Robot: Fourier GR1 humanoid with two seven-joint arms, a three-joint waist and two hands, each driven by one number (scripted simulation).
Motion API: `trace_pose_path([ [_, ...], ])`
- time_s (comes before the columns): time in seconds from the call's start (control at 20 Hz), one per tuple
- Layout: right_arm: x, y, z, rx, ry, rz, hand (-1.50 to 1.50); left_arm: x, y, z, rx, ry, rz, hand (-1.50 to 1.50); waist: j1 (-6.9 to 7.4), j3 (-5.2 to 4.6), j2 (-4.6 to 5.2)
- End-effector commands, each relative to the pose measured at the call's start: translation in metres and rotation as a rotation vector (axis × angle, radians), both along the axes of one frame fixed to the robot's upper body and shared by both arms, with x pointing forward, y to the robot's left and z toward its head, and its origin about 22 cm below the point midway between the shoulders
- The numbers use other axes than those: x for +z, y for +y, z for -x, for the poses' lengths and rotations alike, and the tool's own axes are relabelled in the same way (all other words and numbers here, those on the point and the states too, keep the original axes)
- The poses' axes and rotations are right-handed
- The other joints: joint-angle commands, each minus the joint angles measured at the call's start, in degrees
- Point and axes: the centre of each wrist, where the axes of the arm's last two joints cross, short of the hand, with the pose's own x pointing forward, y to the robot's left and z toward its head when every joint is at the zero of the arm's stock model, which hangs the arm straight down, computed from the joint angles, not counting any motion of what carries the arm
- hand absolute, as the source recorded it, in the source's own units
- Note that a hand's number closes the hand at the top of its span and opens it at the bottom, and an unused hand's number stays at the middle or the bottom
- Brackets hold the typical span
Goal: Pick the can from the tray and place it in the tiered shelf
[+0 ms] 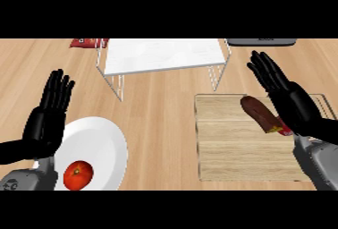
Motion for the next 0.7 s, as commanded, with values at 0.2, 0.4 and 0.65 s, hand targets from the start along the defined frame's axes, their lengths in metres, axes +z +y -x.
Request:
trace_pose_path([
  [0.2,0.062,-0.144,-0.003,-0.248,-0.082,0.071,1.50,-0.061,0.033,0.031,0.120,0.508,0.007,0.00,-1.38,-0.24,1.65],
  [0.4,0.041,-0.219,0.020,-0.553,0.263,0.350,1.50,-0.080,0.023,0.038,0.088,0.652,0.054,0.00,-0.20,-0.37,2.65],
  [0.65,0.037,-0.280,0.041,-0.390,0.233,0.221,-1.50,-0.075,0.022,0.018,0.056,0.712,0.046,0.00,0.76,-0.21,1.80],
])
